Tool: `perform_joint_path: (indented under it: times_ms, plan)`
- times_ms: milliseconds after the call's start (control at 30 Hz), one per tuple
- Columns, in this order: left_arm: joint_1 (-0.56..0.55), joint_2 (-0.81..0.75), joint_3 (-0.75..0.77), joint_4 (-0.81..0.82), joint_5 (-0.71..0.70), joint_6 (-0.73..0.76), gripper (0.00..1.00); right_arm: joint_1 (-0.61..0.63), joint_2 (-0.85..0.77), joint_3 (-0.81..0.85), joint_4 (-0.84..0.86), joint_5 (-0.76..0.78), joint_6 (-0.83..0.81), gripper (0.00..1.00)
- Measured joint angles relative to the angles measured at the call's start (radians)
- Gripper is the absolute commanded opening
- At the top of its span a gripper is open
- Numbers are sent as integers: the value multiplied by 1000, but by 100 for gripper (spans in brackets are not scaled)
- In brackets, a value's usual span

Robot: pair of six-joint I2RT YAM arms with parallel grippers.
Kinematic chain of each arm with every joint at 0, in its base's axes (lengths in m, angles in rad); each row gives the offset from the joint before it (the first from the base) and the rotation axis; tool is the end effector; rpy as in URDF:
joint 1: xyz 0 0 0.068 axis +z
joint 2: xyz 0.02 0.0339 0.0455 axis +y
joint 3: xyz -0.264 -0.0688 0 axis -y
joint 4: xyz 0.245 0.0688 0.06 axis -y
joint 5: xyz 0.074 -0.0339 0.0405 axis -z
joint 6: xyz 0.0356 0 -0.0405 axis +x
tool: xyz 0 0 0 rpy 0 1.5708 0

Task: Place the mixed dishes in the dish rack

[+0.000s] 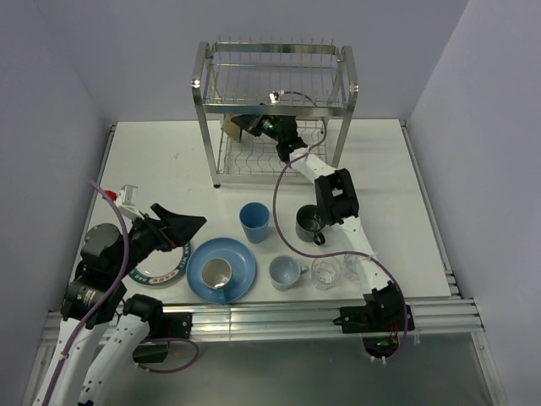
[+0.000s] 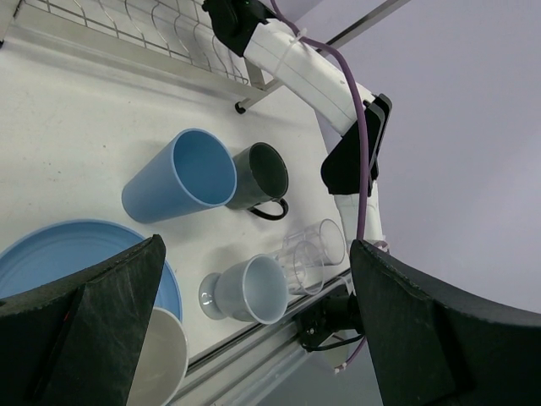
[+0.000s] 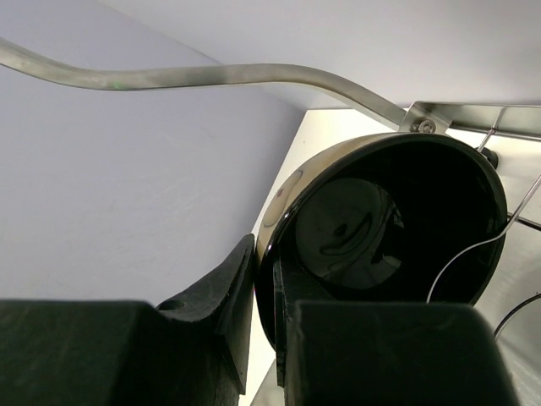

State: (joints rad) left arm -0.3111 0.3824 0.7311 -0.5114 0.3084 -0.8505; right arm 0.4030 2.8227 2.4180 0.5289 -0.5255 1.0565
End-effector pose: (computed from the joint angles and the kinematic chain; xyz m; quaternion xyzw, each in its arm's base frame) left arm 0.0836 -0.0382 0.3346 -0.1049 0.7524 -0.4488 0.4705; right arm 0.5666 0.2610 0.1679 0.0207 0.6678 0.6107 0.4249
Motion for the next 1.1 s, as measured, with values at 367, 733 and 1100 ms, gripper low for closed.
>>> perform_joint_path:
  times_ms: [367, 733, 1100]
  plan:
    - [0, 14, -9, 22, 10, -1, 98, -18, 0, -6, -11, 5, -26, 100]
    - [0, 13, -16, 5, 0, -4, 97, -9, -225, -435, 123, 13, 5, 100]
    - [0, 21, -2, -114, -61, -3, 91, 74, -488, -808, 397, 8, 163, 98]
